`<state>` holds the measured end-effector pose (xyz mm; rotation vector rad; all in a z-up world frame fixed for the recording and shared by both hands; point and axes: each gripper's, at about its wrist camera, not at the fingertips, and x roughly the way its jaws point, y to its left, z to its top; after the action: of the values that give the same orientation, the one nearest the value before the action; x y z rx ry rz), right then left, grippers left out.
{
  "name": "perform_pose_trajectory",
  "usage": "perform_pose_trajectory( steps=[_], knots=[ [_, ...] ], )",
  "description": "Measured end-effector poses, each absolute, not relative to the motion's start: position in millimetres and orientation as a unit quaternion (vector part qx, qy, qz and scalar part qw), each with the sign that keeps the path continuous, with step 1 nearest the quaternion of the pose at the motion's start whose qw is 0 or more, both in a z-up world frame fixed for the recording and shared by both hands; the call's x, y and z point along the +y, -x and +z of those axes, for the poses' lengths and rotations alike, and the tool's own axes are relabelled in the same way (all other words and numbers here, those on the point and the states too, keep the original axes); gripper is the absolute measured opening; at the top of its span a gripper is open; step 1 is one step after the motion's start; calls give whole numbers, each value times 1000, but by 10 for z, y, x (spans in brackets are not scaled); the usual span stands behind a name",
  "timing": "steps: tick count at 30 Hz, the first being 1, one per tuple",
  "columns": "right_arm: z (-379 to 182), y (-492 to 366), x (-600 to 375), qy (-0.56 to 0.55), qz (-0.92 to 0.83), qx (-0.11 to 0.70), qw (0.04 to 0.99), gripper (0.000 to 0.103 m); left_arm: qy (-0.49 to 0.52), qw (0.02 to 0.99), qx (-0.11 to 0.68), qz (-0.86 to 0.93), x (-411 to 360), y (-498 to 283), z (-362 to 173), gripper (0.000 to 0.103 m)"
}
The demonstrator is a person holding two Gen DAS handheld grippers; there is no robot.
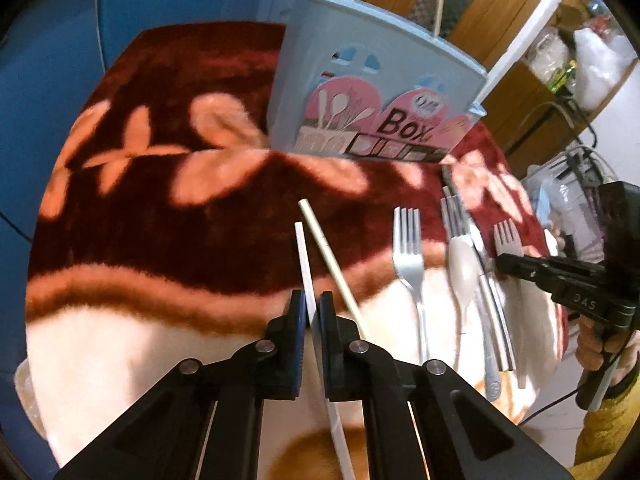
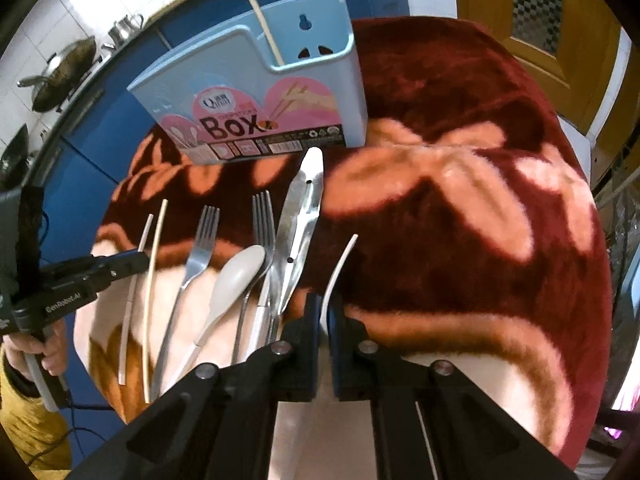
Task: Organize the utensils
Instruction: 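Grasp a white chopstick with the left tool while the right tool grasps the white plastic fork, then carry the white chopstick with the left tool while the right tool carries the fork over the box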
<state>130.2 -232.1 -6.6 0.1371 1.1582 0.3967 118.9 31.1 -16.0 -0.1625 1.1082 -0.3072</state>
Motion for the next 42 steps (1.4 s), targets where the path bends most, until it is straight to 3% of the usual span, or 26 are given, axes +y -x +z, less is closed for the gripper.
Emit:
perform_pose_trajectory(
  steps=[20,29,42],
  knots=[
    [582,-938,-2246,-76,194,366,907,6,100,922,338,-162,418,-796,566,4],
    [904,-950,-2199,-78,187,284,937,6,96,951,259,-141,286,-1060,963,4],
    [1039,-1468,-2254,-91,162,235,954,6,106,971,173,-124,249,-1683,1457,4]
  ],
)
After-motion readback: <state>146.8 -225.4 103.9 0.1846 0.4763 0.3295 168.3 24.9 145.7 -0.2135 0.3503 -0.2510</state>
